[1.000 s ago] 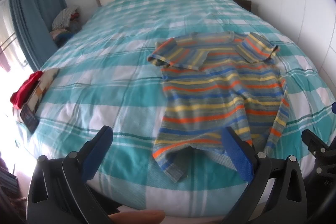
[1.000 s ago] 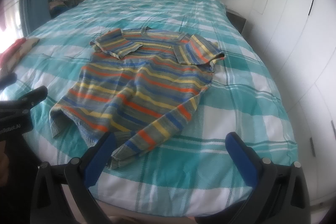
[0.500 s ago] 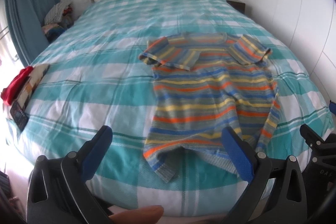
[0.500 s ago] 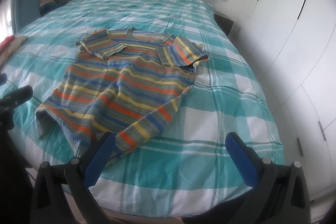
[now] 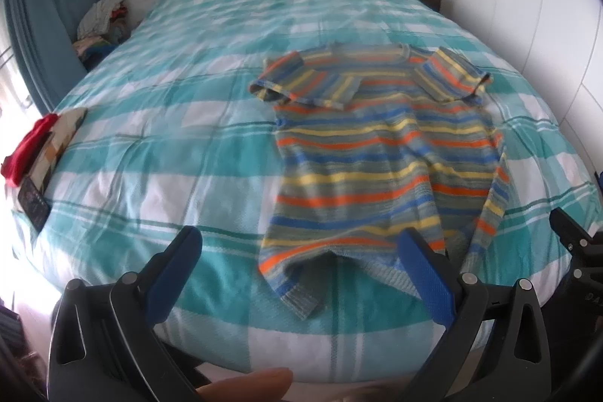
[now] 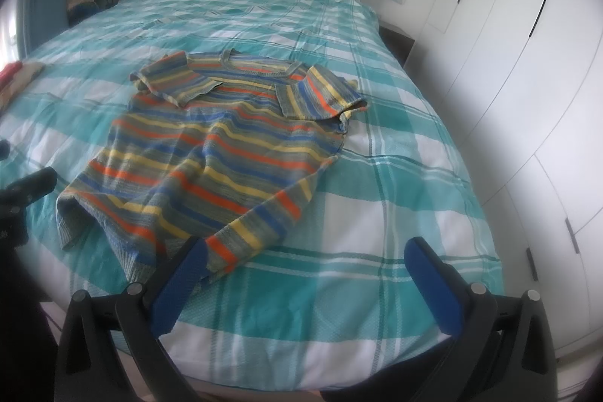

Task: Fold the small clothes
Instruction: 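Move both grippers over the striped sweater toward its hem, then grasp the sweater hem with the left gripper while the right gripper grasps the hem and pulls it straight, then open both grippers and release the hem onto the bed, then grasp a sleeve cuff with the right gripper and pull it outward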

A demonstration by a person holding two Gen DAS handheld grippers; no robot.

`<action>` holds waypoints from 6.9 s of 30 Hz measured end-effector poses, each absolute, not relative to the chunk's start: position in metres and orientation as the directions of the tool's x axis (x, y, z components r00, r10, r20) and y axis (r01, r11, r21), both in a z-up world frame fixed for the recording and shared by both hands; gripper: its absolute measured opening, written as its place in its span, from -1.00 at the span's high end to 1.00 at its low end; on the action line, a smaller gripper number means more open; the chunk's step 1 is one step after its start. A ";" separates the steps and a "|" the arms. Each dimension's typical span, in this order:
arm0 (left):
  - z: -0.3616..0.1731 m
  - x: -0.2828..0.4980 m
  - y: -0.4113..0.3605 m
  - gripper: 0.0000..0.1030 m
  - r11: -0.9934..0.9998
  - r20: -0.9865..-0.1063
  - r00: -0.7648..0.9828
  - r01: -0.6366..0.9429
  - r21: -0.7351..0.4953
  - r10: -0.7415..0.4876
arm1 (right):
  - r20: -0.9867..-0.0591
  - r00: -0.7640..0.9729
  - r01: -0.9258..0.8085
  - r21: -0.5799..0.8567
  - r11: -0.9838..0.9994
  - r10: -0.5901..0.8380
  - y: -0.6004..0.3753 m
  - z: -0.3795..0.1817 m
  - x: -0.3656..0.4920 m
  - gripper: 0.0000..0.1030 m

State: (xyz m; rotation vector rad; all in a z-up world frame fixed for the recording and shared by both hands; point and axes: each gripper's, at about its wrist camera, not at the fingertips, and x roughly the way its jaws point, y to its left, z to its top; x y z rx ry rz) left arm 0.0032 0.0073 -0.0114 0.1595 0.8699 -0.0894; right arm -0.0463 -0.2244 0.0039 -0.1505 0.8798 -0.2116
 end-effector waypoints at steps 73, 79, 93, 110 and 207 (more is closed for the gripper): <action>-0.102 0.038 0.057 0.79 0.964 -0.897 0.381 0.222 -0.145 -0.223 | -0.727 0.456 0.033 0.589 0.807 0.513 -0.263 -0.083 -0.018 -0.27; -0.097 0.032 0.072 0.86 0.959 -0.891 0.378 0.224 -0.176 -0.252 | -0.787 0.410 0.031 0.517 0.856 0.461 -0.255 -0.097 -0.016 0.91; -0.073 0.011 0.083 -0.31 0.939 -0.873 0.394 0.297 -0.175 -0.288 | -0.855 0.424 0.225 0.417 0.881 0.297 -0.382 -0.084 -0.080 0.77; -0.058 0.004 0.104 0.94 0.917 -0.882 0.307 0.295 -0.270 -0.359 | -0.773 0.419 0.155 0.578 0.801 0.477 -0.366 -0.043 -0.097 0.93; -0.118 0.066 0.021 -0.80 0.982 -0.766 0.621 0.180 -0.064 -0.164 | -0.755 0.649 0.560 0.396 0.728 -0.088 -0.600 -0.107 0.061 0.96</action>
